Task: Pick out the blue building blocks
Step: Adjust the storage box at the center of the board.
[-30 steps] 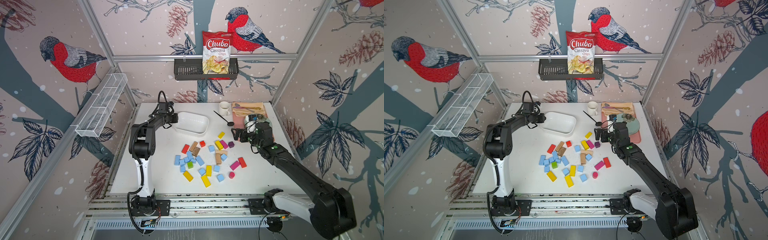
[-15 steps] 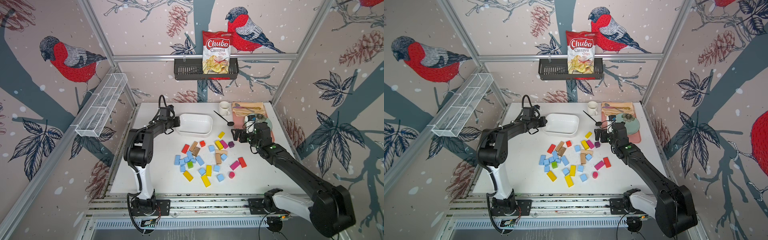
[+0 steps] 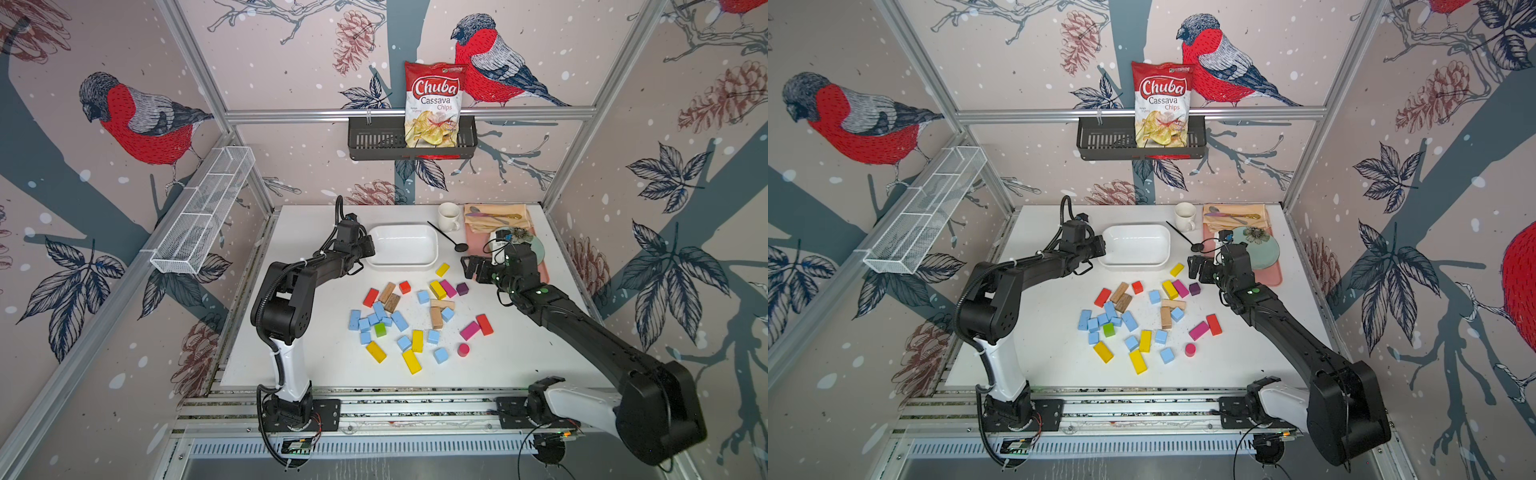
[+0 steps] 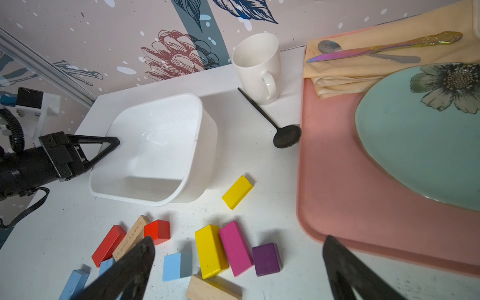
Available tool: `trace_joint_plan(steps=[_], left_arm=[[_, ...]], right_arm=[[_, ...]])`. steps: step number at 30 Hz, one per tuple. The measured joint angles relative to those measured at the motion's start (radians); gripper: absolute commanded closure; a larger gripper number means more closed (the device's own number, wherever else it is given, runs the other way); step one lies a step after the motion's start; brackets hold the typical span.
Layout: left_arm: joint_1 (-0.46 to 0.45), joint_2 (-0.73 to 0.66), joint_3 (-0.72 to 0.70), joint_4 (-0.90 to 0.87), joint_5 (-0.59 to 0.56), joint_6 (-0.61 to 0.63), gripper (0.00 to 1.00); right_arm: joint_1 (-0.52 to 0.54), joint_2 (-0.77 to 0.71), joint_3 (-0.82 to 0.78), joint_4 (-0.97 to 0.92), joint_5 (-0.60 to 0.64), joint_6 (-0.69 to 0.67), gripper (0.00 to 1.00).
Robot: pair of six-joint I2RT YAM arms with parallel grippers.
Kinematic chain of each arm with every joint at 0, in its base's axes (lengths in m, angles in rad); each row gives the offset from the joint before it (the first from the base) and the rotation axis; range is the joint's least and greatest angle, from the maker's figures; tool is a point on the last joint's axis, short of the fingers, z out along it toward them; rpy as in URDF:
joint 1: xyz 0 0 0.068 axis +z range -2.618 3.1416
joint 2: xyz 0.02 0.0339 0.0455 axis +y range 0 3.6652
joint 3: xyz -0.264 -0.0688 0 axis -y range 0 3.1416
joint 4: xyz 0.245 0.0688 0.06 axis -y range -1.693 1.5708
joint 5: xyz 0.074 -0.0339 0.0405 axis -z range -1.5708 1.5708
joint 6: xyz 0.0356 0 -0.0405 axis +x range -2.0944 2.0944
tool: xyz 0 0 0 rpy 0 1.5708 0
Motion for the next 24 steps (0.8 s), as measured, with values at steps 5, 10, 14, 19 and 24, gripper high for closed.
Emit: trace_joint_plan(steps=[5, 10, 14, 19, 24], left_arm=[[-0.001, 0.024, 0.010, 0.001, -0.018, -0.008, 0.89], [-0.001, 0.027, 0.017, 0.006, -0.005, -0.008, 0.61], [-0.001, 0.016, 0.018, 0.005, 0.005, -0.006, 0.51], [-0.001, -0.065, -0.010, 0.012, 0.028, 0.004, 0.39], [-0.001, -0.251, -0.103, 0.034, 0.042, 0.033, 0.18]], right_arm=[[-0.008, 0.002, -0.005, 0.003, 0.001, 0.026, 0.00], [-0.026, 0.011, -0.007, 0.003, 0.000, 0.049, 0.01], [-0.039, 0.017, -0.004, 0.000, -0.012, 0.052, 0.01], [-0.043, 0.025, 0.023, -0.037, -0.022, 0.043, 0.01], [0.045, 0.069, 0.105, -0.123, 0.061, -0.021, 0.01]])
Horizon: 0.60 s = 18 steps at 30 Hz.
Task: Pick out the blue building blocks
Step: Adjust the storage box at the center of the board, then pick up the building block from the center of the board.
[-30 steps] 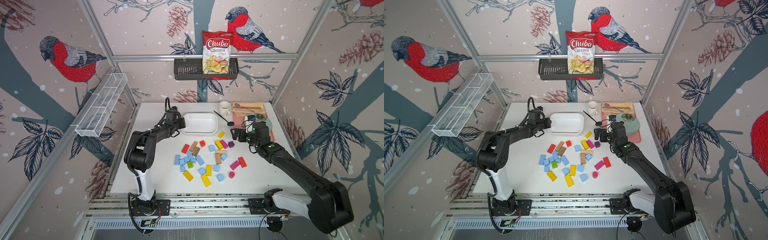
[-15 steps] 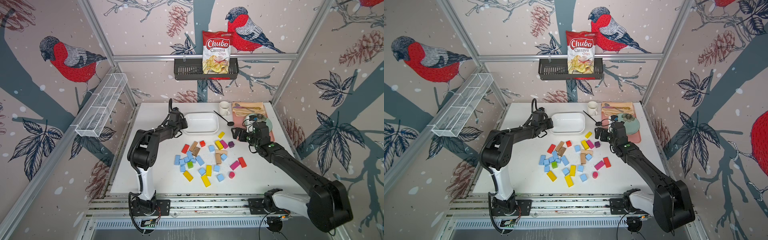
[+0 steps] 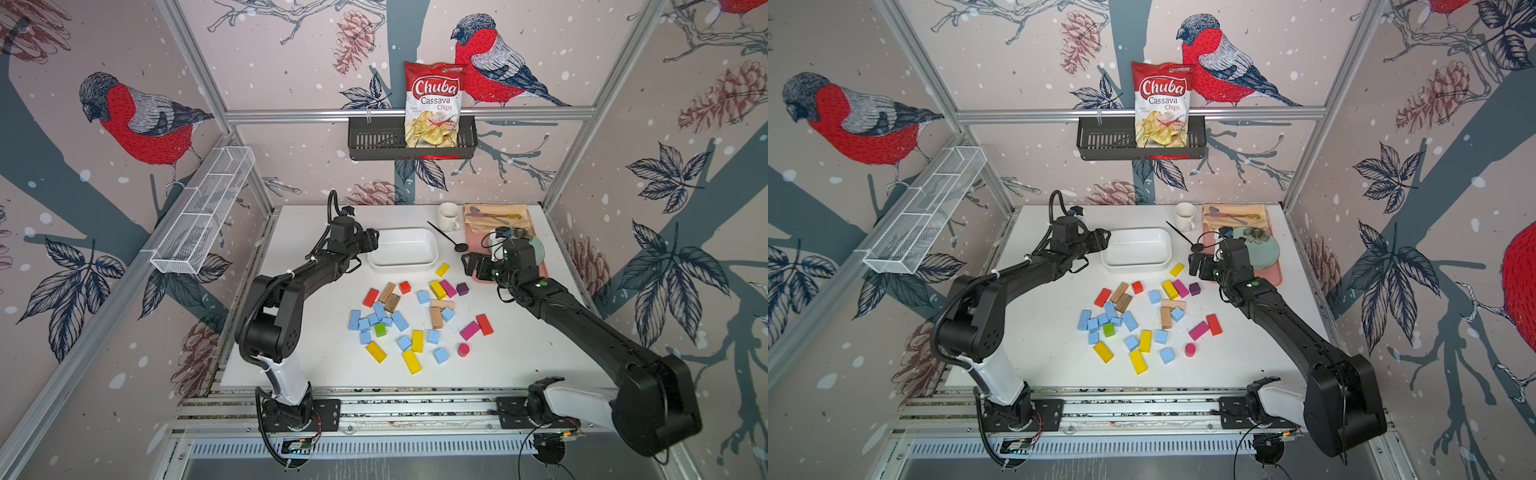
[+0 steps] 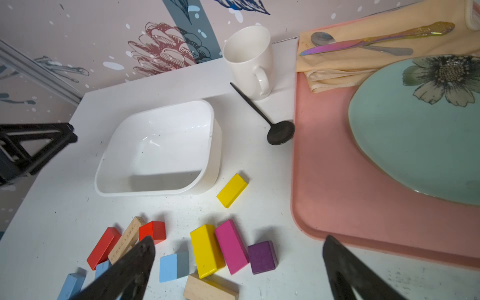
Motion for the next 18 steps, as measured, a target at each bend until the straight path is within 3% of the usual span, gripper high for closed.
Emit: trace_joint_plan(steps=[4, 9, 18], left_arm=[[0.000, -0.156, -0.078, 0.025, 0.020, 0.031, 0.02], [0.000, -0.348, -0.179, 0.002, 0.027, 0.084, 0.01], [0.000, -0.595, -0.268, -0.100, 0.012, 0.126, 0.01]], right_arm=[[0.116, 0.098, 0.074, -0.091, 0.116, -0.045, 0.01], [0.220, 0.228, 0.134, -0.188, 0.206, -0.066, 0.01], [0.349, 0.395, 0.232, -0.247, 0.220, -0.049, 0.01]])
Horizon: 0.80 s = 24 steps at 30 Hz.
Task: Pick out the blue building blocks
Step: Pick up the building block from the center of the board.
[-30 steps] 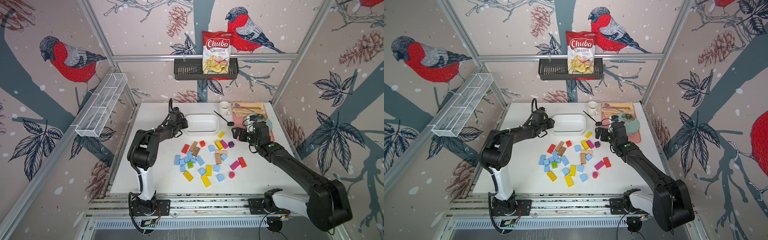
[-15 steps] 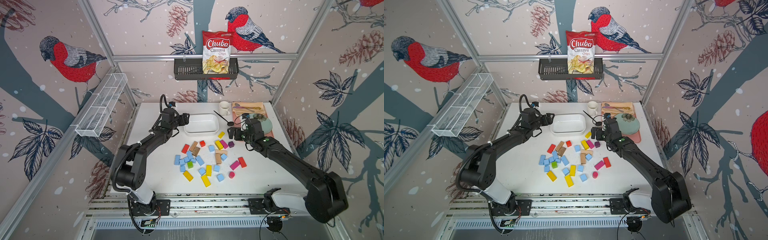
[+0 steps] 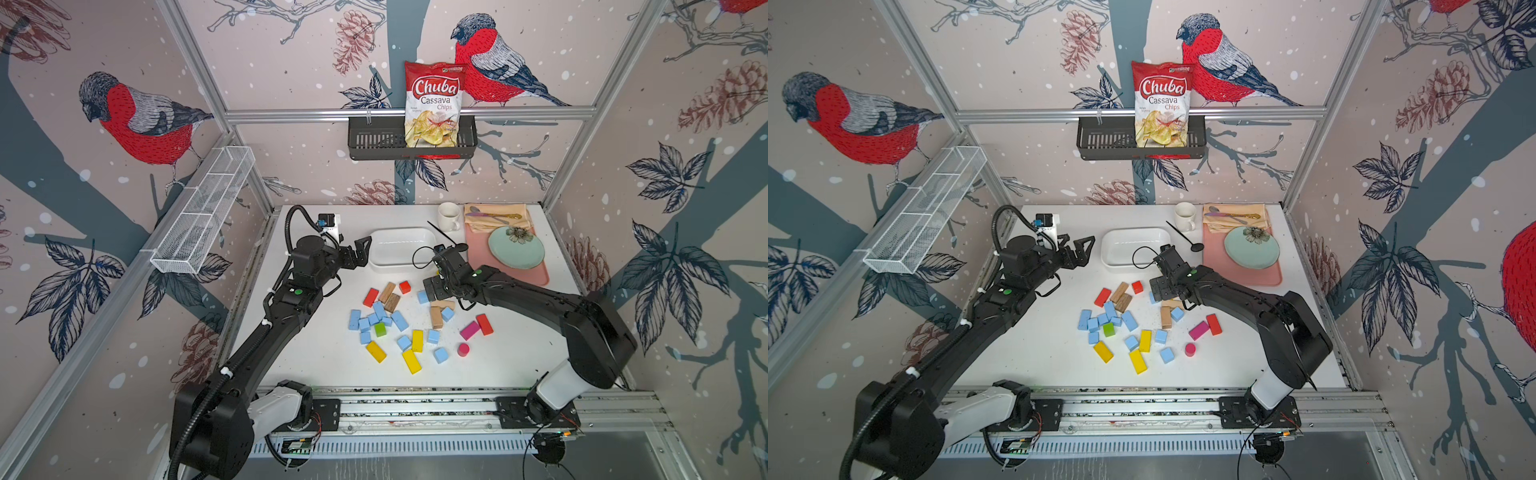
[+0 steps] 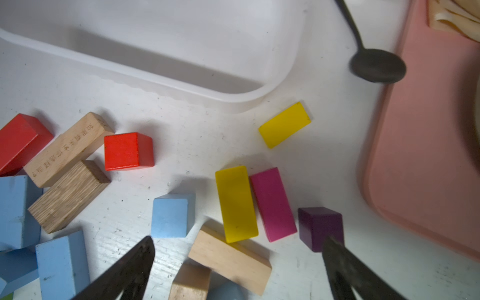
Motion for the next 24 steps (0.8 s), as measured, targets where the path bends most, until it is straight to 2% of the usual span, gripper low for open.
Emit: trace_joint_plan(steps=[6, 12, 21, 24], left_arm=[[0.000, -0.119, -0.043, -0.060, -0.008, 0.029, 0.01], [0.000, -0.198, -0.106, -0.069, 0.042, 0.087, 0.01], [0.000, -0.208, -0.179, -0.048, 0.269, 0.169, 0.01], [0.000, -0.196, -0.179, -0.048, 0.312, 0.203, 0.01]], right_arm=[[0.071, 0.092, 0.041, -0.001, -0.041, 0.049, 0.08], [0.089, 0.135, 0.047, -0.002, -0.051, 0.098, 0.16], [0.076, 0.175, 0.074, 0.001, -0.043, 0.128, 0.32], [0.054, 0.189, 0.085, 0.002, -0.042, 0.145, 0.35]])
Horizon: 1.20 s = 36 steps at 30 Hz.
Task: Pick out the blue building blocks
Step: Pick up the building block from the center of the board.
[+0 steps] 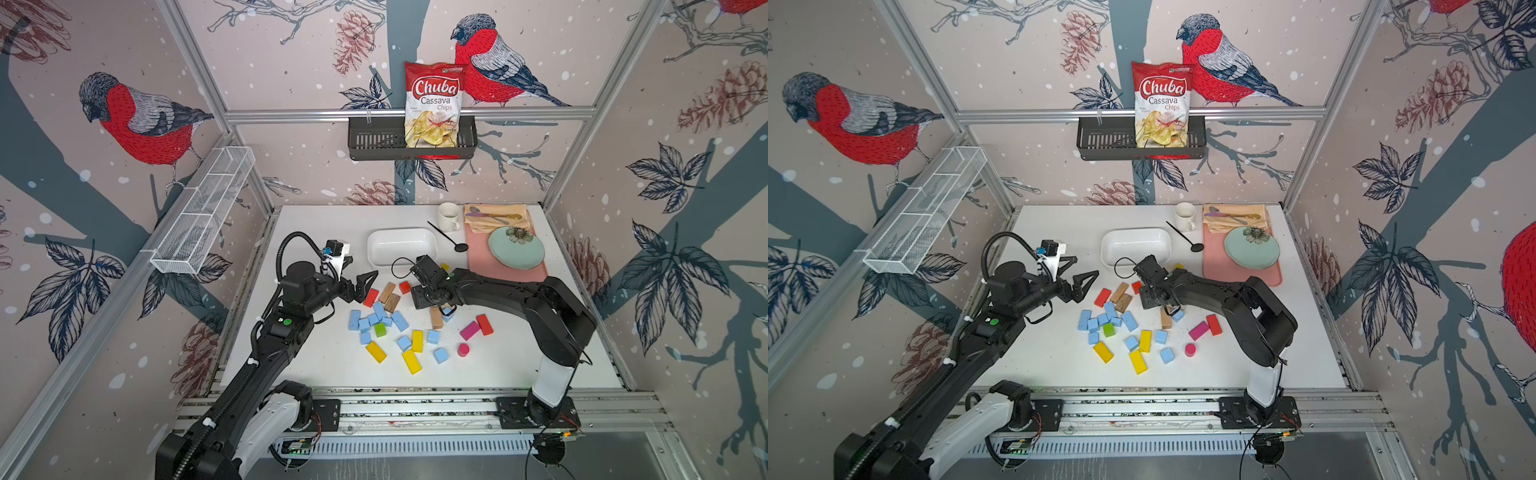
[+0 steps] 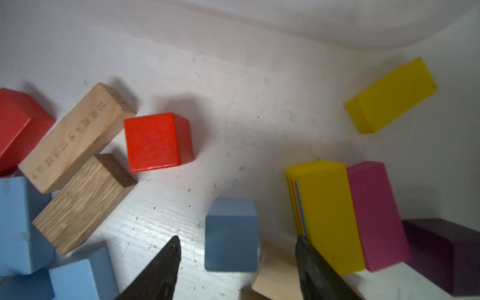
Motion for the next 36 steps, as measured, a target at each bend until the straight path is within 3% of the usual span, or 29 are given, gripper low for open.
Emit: trace_joint_plan(steps=[12, 20, 36], left_arm=[[0.000, -0.016, 0.006, -0.068, 0.003, 0.095, 0.01], [0.000, -0.016, 0.006, -0.074, 0.000, 0.112, 0.01], [0.000, -0.029, 0.006, -0.098, -0.032, 0.117, 0.01]], right_arm=[[-0.011, 0.064, 0.037, 0.003, -0.002, 0.000, 0.46], [-0.008, 0.086, 0.048, -0.004, 0.003, 0.000, 0.60], [-0.018, 0.013, 0.089, -0.003, 0.007, 0.000, 0.72]])
